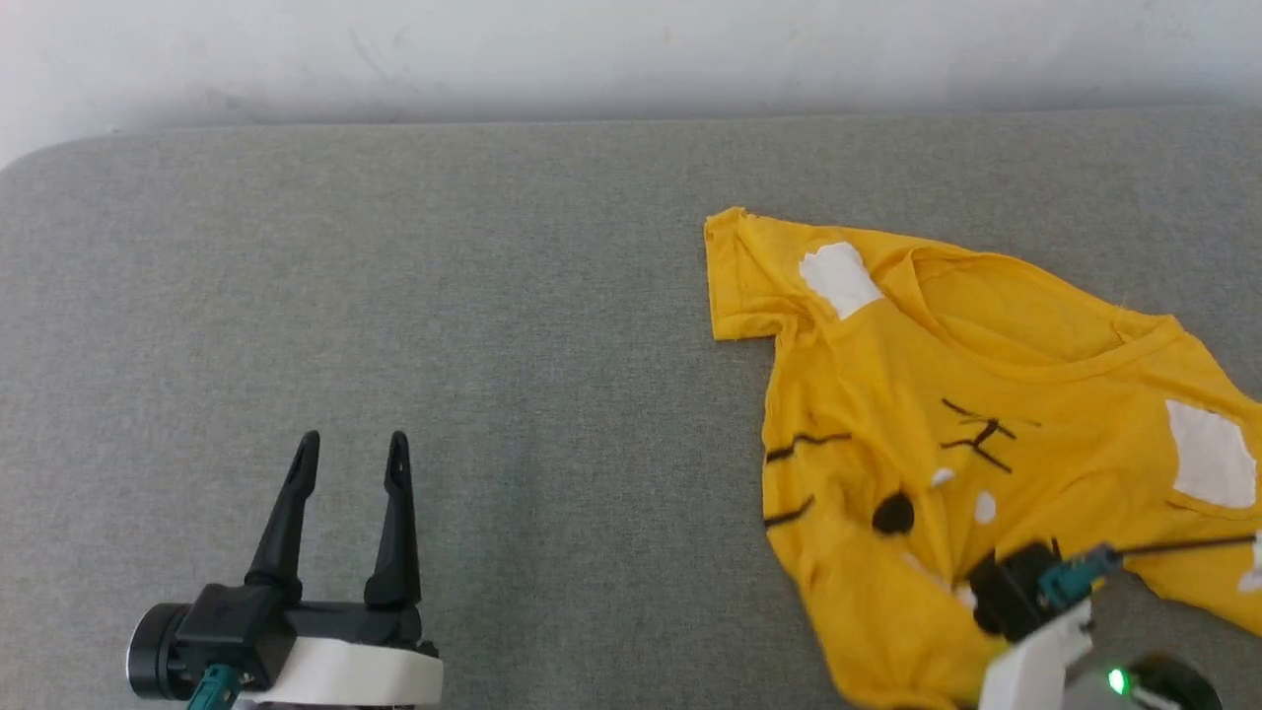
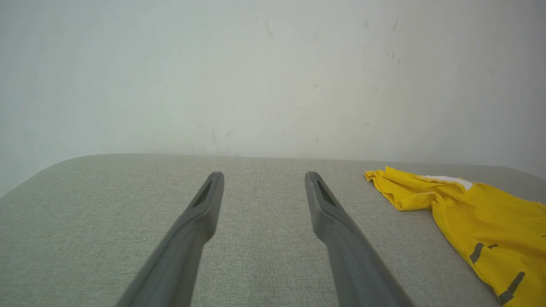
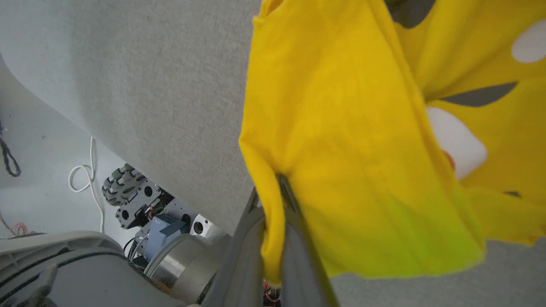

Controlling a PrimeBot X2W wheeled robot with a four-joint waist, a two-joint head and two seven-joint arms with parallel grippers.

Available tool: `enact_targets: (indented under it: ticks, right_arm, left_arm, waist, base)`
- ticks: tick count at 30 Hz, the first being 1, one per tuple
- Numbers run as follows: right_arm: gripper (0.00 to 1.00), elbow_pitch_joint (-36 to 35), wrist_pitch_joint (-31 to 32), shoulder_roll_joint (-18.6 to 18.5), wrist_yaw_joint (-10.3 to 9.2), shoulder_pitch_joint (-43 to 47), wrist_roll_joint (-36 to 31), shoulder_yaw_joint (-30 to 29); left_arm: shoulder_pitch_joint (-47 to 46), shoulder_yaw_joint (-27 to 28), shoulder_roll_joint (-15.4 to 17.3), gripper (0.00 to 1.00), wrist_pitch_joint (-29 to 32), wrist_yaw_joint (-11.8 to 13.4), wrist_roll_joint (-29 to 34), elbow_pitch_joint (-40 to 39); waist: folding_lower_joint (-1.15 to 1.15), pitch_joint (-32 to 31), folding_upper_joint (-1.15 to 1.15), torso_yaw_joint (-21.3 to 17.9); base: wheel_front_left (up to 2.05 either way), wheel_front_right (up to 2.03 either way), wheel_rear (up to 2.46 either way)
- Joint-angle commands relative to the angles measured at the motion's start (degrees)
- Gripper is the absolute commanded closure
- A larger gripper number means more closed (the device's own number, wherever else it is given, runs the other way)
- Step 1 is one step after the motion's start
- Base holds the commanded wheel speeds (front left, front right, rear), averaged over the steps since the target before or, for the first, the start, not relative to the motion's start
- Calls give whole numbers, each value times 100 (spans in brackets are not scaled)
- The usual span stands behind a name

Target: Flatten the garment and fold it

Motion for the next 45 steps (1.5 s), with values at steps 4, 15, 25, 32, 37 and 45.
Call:
enact_targets:
  ticks: [4,15,25,32,37,45]
  right_arm:
    - [100,-116,618,-286,-5,742,320,10]
    - [0,-216,-200,-157,-5,172,218,131]
    - [0,-275,-4059,1060,-5,-357,-1715,-1726]
    - [0,633,-6303,1236,-5,128,-1988,-2806]
    - [0,1545,-7042,1238,-5,43,-1577,-2892]
    - [0,1715,-7231,1239,-5,-456,-1643,-3240]
  left_arm:
    - [-19,-33,-23,0,-27,-62,7,64]
    - [-58,36,20,0,-27,-133,58,181]
    - [118,127,8,0,-27,-73,83,-24]
    - [243,261,-10,0,-27,62,-40,-305]
    - [36,75,35,0,-27,-17,143,-500]
    - [-1327,-870,279,0,1164,-378,328,-178]
  waist:
    - [1,96,0,-78]
    - [1,-68,0,-117]
    - [1,-205,0,-91]
    - [1,-87,0,-233]
    - [1,99,0,-404]
    - [1,420,0,-421]
  base:
    - [0,0,0]
    - [0,0,0]
    - [0,0,0]
    - [0,0,0]
    - [0,0,0]
    - [0,0,0]
